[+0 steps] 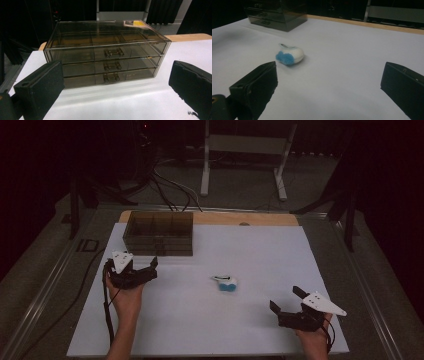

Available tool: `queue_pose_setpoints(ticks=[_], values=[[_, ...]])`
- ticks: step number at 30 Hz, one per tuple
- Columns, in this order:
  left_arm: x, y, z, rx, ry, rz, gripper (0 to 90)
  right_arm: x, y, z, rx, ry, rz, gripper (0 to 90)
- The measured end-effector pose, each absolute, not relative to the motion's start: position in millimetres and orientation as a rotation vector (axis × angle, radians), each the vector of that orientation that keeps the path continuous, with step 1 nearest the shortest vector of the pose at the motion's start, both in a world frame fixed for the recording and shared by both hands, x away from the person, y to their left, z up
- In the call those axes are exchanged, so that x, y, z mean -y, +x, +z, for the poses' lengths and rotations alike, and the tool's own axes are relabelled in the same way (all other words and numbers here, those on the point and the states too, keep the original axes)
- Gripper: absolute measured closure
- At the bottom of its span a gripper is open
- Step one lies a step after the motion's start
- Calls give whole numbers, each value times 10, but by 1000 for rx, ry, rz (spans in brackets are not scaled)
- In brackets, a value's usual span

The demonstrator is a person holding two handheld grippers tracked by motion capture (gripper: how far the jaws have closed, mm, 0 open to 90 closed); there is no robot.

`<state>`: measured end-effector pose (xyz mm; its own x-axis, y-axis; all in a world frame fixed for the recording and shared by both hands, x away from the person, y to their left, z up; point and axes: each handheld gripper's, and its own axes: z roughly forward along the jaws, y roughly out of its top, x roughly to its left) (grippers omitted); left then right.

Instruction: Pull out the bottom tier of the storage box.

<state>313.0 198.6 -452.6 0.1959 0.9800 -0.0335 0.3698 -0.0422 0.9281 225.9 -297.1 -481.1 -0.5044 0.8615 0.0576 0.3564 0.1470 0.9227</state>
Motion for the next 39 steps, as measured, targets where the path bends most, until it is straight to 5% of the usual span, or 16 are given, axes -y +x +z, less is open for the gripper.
queue_pose_setpoints(ticks=[39], values=[[-1756,3457,-4686,-1371,1577,872,15,2972,2259,-4806,-1929,1160,1345,12]])
